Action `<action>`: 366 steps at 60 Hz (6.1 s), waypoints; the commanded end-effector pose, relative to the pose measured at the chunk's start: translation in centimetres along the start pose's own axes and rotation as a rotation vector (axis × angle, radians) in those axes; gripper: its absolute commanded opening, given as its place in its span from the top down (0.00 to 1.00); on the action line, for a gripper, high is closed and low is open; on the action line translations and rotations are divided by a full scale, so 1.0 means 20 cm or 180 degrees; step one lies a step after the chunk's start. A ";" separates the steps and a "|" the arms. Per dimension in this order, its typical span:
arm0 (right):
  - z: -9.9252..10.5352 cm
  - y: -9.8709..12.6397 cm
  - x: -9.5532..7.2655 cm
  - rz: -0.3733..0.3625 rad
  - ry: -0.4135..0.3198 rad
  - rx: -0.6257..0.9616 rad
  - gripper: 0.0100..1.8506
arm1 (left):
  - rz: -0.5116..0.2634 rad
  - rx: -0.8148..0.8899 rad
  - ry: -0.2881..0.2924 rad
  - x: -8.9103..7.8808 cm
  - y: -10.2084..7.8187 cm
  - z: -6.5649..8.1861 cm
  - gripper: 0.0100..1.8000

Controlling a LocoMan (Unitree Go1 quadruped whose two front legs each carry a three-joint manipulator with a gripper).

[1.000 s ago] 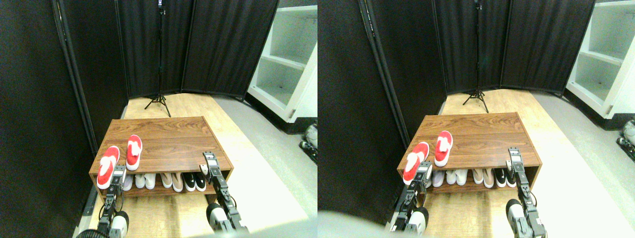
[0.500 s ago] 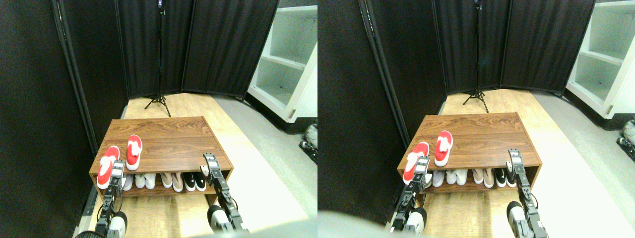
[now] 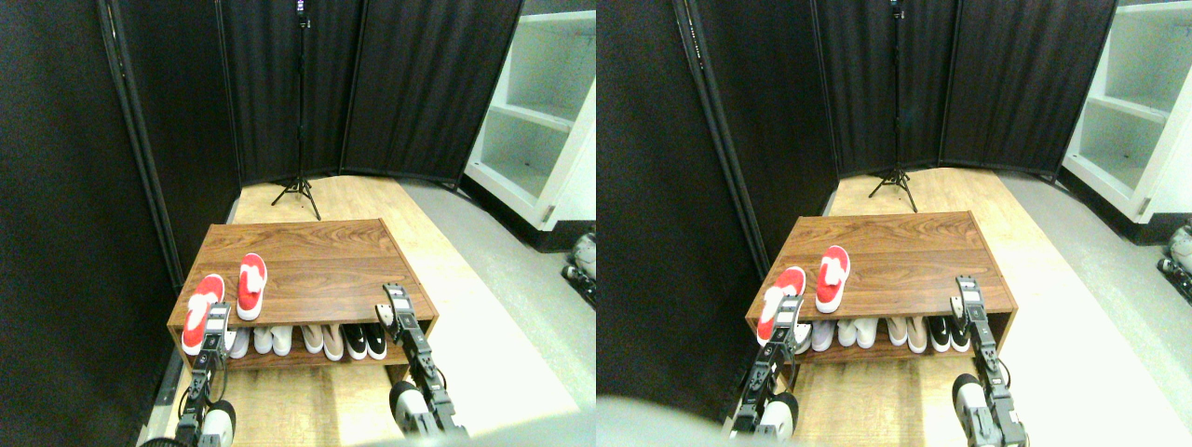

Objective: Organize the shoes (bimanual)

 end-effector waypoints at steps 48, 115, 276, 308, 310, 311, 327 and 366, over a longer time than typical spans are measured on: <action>0.03 -0.07 0.10 -0.0297 -0.0366 0.2042 0.61 | 0.0527 -0.1882 -0.0778 -0.17 0.06 0.12 0.43; 0.03 -0.06 0.10 -0.0241 -0.0250 0.2200 0.54 | 0.0710 -0.3239 -0.0395 -0.04 0.16 -0.07 0.00; 0.05 -0.06 0.12 -0.0224 -0.0166 0.2163 0.55 | 0.0595 -0.3205 -0.1384 0.09 0.48 -0.02 0.66; 0.05 -0.07 0.13 -0.0194 -0.0200 0.2187 0.54 | 0.0549 -0.2836 -0.1866 0.12 0.63 0.11 1.00; 0.05 -0.07 0.13 -0.0185 -0.0199 0.2175 0.55 | 0.0550 -0.2847 -0.1858 0.14 0.64 0.11 1.00; 0.05 -0.07 0.13 -0.0185 -0.0199 0.2175 0.55 | 0.0550 -0.2847 -0.1858 0.14 0.64 0.11 1.00; 0.05 -0.06 0.13 -0.0159 -0.0222 0.2169 0.55 | 0.0695 -0.2753 -0.1644 0.25 0.68 0.09 1.00; 0.05 -0.07 0.11 -0.0168 -0.0328 0.2199 0.55 | 0.0919 -0.2607 -0.1212 0.44 0.74 0.03 1.00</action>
